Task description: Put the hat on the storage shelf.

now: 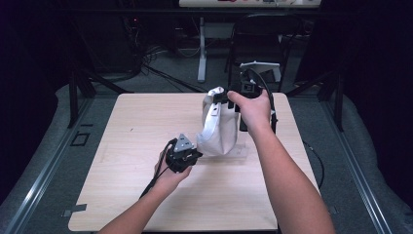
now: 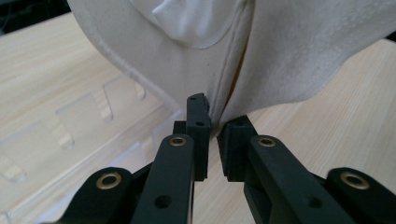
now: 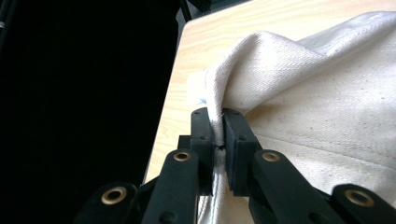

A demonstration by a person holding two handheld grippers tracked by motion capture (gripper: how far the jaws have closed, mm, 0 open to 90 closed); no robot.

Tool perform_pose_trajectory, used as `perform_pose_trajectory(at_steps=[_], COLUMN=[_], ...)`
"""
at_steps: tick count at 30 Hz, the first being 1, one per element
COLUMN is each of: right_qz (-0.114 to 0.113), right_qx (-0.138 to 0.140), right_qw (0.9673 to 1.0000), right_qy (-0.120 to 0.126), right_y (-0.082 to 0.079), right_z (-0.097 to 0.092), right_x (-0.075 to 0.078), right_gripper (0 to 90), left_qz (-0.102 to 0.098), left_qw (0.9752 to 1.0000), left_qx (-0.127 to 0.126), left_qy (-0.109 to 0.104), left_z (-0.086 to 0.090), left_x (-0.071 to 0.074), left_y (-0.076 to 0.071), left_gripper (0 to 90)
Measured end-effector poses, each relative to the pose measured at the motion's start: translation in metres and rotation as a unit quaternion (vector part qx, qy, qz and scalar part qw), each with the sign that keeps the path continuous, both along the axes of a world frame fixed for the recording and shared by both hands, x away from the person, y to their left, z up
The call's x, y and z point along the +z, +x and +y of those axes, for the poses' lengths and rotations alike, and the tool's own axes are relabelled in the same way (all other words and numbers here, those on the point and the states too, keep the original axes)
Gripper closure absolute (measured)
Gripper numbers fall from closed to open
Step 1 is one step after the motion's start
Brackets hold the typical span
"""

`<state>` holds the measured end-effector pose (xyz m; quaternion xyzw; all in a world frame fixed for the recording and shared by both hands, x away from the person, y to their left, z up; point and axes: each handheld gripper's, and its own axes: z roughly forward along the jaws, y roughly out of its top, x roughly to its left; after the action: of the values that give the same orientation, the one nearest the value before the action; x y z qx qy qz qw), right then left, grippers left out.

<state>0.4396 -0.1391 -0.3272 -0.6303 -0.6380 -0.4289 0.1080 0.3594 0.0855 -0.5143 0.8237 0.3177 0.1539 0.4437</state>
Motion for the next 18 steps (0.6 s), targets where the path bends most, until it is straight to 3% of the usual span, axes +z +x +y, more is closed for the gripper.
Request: perform_pose_trajectory(at_steps=[4, 9, 13, 18], right_qz=[0.006, 0.008, 0.010, 0.016], right_qx=[0.003, 0.009, 0.007, 0.007], right_qw=[1.0000, 0.9999, 0.9996, 0.9995], right_qy=[0.000, -0.009, -0.026, -0.026], right_y=[0.001, 0.001, 0.002, 0.004], right_z=[0.003, 0.008, 0.008, 0.008], right_x=[-0.006, -0.012, -0.016, -0.022], right_gripper=[83.8, 83.9, 83.8, 83.9], left_qz=[0.011, 0.050, 0.068, 0.060], left_qw=[0.9998, 0.9981, 0.9971, 0.9975], left_qx=[0.016, 0.031, 0.034, 0.033], left_qy=[-0.007, -0.016, 0.011, 0.021], left_z=[0.001, 0.001, -0.001, -0.003], left_x=[-0.001, -0.002, -0.009, -0.010], left_y=[0.000, 0.002, 0.004, 0.003], left_gripper=[85.0, 85.2, 85.2, 85.2])
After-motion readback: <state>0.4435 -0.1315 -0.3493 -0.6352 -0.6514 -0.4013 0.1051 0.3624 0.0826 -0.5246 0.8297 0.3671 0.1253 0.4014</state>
